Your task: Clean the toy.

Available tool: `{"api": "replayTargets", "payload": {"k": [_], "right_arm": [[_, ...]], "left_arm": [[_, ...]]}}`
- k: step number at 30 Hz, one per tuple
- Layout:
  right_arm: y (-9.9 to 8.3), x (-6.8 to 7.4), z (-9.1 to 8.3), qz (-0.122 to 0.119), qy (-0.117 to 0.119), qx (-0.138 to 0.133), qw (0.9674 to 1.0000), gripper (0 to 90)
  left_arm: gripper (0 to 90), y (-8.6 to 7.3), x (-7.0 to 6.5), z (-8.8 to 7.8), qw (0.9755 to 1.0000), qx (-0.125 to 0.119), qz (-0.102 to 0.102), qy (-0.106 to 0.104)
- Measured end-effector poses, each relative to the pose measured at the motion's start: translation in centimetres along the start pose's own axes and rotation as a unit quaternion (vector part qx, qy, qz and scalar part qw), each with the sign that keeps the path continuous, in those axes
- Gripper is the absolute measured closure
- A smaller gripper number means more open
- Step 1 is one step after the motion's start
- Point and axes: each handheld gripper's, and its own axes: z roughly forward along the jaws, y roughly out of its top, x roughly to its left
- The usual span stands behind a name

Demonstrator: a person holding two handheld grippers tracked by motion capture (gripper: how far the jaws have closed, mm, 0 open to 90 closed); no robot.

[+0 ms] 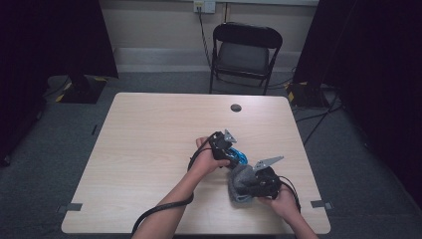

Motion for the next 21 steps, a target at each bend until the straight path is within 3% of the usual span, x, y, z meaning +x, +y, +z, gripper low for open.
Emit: {"api": "replayTargets", "payload": {"k": [5,11,16,21], "right_arm": [[0.1,0.1,-0.4,-0.009,0.011,0.005,0.9999,74.9],[0.0,0.2,-2.3,-0.022,0.028,0.004,0.9994,74.8],[0.1,-0.3,-4.2,-0.027,0.005,-0.007,0.9996,74.7],[-0.3,-1.9,-5.9,-0.015,-0.029,-0.011,0.9994,74.5]], "left_arm": [[8.8,0.0,0.0,0.0,1.0000,-0.001,0.000,-0.001],[10.9,-0.1,0.2,-0.1,1.0000,-0.004,-0.003,-0.004],[14.0,-0.1,0.4,-0.3,1.0000,-0.004,-0.003,-0.009],[15.0,-0.1,0.6,-0.4,0.9999,-0.003,0.001,-0.011]]}}
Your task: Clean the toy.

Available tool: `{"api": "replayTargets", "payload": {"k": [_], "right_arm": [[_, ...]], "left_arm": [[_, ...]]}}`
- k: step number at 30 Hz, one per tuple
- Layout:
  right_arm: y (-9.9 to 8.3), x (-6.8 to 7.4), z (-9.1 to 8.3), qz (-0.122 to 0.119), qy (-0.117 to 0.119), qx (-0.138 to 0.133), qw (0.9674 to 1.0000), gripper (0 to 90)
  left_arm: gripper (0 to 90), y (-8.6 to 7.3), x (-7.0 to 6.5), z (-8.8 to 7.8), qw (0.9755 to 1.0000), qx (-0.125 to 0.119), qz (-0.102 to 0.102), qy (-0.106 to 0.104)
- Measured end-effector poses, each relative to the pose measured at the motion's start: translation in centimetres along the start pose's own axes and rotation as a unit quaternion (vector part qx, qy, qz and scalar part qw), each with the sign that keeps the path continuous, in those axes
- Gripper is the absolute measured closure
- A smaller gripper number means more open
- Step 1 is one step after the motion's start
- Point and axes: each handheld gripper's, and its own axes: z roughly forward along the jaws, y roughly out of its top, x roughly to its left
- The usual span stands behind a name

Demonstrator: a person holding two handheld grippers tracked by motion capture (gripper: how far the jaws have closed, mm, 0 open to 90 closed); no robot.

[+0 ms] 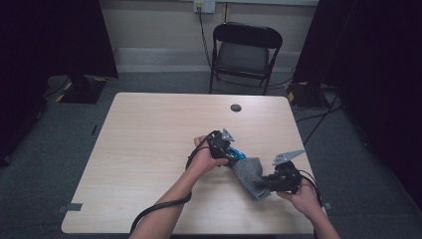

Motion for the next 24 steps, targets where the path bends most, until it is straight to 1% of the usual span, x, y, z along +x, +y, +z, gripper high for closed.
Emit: {"api": "replayTargets", "payload": {"k": [1,2,3,4,5,6,7,8,9,10,11,12,13,14,15,16,19,20,22,23,24], "right_arm": [[0.0,0.0,0.0,0.000,0.000,0.000,1.0000,74.5],[-0.1,-0.8,-0.4,0.007,-0.012,-0.004,0.9999,74.3],[-0.1,-1.2,-0.6,0.012,-0.019,-0.005,0.9997,74.3],[-0.1,-1.2,-0.6,0.012,-0.019,-0.005,0.9997,74.3],[-0.1,-2.2,-0.8,0.020,-0.030,-0.008,0.9993,74.2],[0.0,-2.7,-0.9,0.025,-0.035,-0.010,0.9990,74.2],[0.2,-3.2,-0.9,0.026,-0.039,-0.011,0.9988,74.1],[0.2,-3.2,-0.9,0.026,-0.039,-0.011,0.9988,74.1],[0.6,-4.2,-0.8,0.030,-0.054,-0.015,0.9980,74.0],[0.9,-4.6,-0.8,0.028,-0.060,-0.015,0.9977,73.9],[0.9,-4.6,-0.8,0.028,-0.060,-0.015,0.9977,73.9],[1.2,-5.0,-0.7,0.028,-0.067,-0.015,0.9973,73.9],[1.5,-5.4,-0.5,0.028,-0.069,-0.015,0.9971,73.9],[2.2,-6.2,-0.2,0.027,-0.080,-0.010,0.9964,73.5],[2.6,-6.6,0.1,0.028,-0.083,-0.006,0.9961,73.4],[2.6,-6.6,0.1,0.028,-0.083,-0.006,0.9961,73.4],[3.9,-7.4,0.8,0.024,-0.095,-0.002,0.9952,73.5],[4.5,-7.8,1.4,0.015,-0.111,-0.005,0.9937,73.6],[5.1,-8.4,2.2,0.017,-0.115,0.002,0.9933,73.5],[5.1,-8.4,2.2,0.017,-0.115,0.002,0.9933,73.5],[5.3,-8.7,2.6,0.017,-0.114,0.004,0.9933,73.5]], "left_arm": [[14.9,0.0,0.0,0.0,1.0000,0.000,0.000,0.000],[14.7,0.0,0.0,0.0,1.0000,-0.001,0.001,0.001],[14.5,0.0,-0.1,0.0,1.0000,0.001,0.002,0.000],[14.2,0.0,-0.1,0.0,1.0000,0.001,0.002,0.000],[14.1,0.0,-0.1,0.0,1.0000,0.001,0.003,-0.001],[14.1,0.0,-0.1,0.0,1.0000,0.001,0.003,-0.002],[14.1,0.0,-0.1,0.0,1.0000,0.001,0.005,-0.002],[14.1,0.0,-0.1,0.0,1.0000,0.001,0.005,-0.002],[14.1,0.0,-0.1,0.1,1.0000,-0.001,0.007,-0.001],[14.0,0.0,-0.2,0.1,1.0000,-0.002,0.007,-0.001],[13.8,0.0,-0.2,0.1,1.0000,-0.002,0.007,-0.001],[13.8,0.0,-0.2,0.1,1.0000,0.000,0.009,-0.002],[13.6,0.0,-0.2,0.1,1.0000,0.000,0.009,-0.002],[13.5,0.1,-0.3,0.1,0.9999,0.002,0.011,-0.003],[13.2,0.1,-0.3,0.1,0.9999,0.002,0.011,-0.003],[13.2,0.1,-0.3,0.1,0.9999,0.004,0.012,-0.004],[12.8,0.0,-0.4,0.2,0.9999,0.001,0.015,-0.006],[12.7,-0.1,-0.4,0.2,0.9999,-0.003,0.015,-0.007],[12.5,-0.1,-0.4,0.2,0.9998,-0.005,0.015,-0.008],[12.4,-0.1,-0.4,0.2,0.9998,-0.005,0.015,-0.008],[12.4,-0.2,-0.4,0.2,0.9998,-0.006,0.016,-0.009]]}}
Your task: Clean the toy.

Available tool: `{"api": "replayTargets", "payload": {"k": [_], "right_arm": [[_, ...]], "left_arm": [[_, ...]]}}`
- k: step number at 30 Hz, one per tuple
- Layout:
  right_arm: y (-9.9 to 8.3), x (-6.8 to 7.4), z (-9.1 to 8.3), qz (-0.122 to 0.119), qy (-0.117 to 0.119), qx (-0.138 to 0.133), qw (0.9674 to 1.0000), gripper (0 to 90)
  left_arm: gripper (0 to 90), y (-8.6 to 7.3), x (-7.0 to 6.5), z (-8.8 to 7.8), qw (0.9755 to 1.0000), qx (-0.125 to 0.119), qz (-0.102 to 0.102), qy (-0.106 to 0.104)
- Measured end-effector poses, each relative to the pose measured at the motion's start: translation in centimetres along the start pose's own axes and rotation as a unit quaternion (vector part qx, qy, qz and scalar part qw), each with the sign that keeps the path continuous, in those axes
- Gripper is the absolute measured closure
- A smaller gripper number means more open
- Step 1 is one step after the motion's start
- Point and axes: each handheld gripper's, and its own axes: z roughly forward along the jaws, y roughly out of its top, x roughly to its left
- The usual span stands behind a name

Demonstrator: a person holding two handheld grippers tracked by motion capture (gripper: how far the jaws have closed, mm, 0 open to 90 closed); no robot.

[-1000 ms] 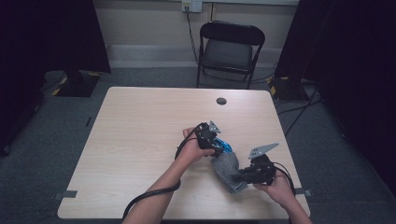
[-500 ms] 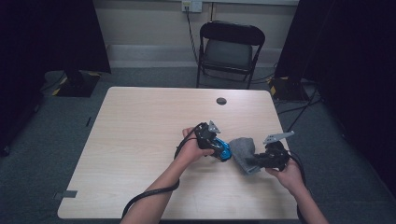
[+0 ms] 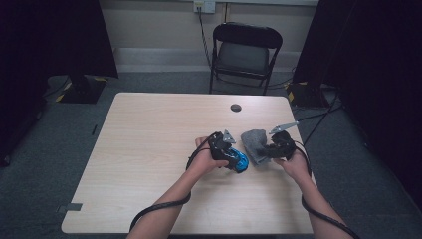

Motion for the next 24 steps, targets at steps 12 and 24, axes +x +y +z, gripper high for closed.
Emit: {"api": "replayTargets", "payload": {"k": [12,24], "right_arm": [[3.8,0.4,4.8,-0.027,-0.009,0.024,0.9993,57.5],[4.8,1.0,6.2,0.039,-0.075,-0.002,0.9964,46.6]], "left_arm": [[11.2,-0.2,0.0,0.0,0.9999,-0.013,-0.002,-0.007],[11.1,-0.4,-0.1,0.0,0.9997,-0.021,-0.004,-0.009]]}}
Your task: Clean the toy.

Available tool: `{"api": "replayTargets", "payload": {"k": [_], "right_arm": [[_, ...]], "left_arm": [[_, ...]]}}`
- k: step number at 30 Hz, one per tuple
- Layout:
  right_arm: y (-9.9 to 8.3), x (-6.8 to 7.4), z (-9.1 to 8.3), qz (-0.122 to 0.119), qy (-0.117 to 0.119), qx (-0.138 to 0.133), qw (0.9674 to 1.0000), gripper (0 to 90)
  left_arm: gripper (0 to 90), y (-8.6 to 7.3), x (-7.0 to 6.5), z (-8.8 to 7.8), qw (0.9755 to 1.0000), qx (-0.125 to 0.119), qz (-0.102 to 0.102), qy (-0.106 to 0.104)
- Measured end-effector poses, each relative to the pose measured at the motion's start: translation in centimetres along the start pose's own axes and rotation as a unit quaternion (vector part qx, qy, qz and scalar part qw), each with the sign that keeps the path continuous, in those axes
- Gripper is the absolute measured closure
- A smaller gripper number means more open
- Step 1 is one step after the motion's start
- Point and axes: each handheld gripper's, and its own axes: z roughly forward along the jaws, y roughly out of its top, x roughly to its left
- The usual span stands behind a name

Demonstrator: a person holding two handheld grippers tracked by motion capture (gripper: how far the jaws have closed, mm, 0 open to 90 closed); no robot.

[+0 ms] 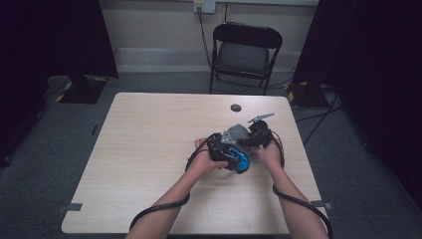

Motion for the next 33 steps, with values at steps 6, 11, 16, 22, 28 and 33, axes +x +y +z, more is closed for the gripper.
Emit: {"api": "replayTargets", "payload": {"k": [6,11,16,22,28,33], "right_arm": [[0.4,1.4,1.3,-0.011,0.001,0.010,0.9999,56.1],[0.8,2.3,2.1,-0.025,0.008,0.011,0.9996,69.0],[0.9,2.1,2.2,-0.045,0.019,0.013,0.9987,73.3],[0.6,1.6,2.0,-0.063,0.034,0.006,0.9974,74.0],[0.5,1.9,1.9,-0.075,0.028,0.004,0.9968,74.4],[0.1,1.6,1.6,-0.078,0.034,0.002,0.9964,74.5]], "left_arm": [[9.8,0.1,-0.1,0.1,1.0000,0.001,-0.006,-0.001],[6.5,0.1,-0.2,0.2,1.0000,0.000,-0.007,0.001],[6.7,0.0,-0.1,0.2,0.9998,-0.007,-0.021,-0.002],[7.0,0.1,0.0,0.2,0.9994,-0.009,-0.032,-0.004],[7.0,0.1,-0.1,0.2,0.9996,-0.008,-0.028,0.000],[10.2,0.0,0.0,0.0,0.9996,-0.011,-0.025,0.005]]}}
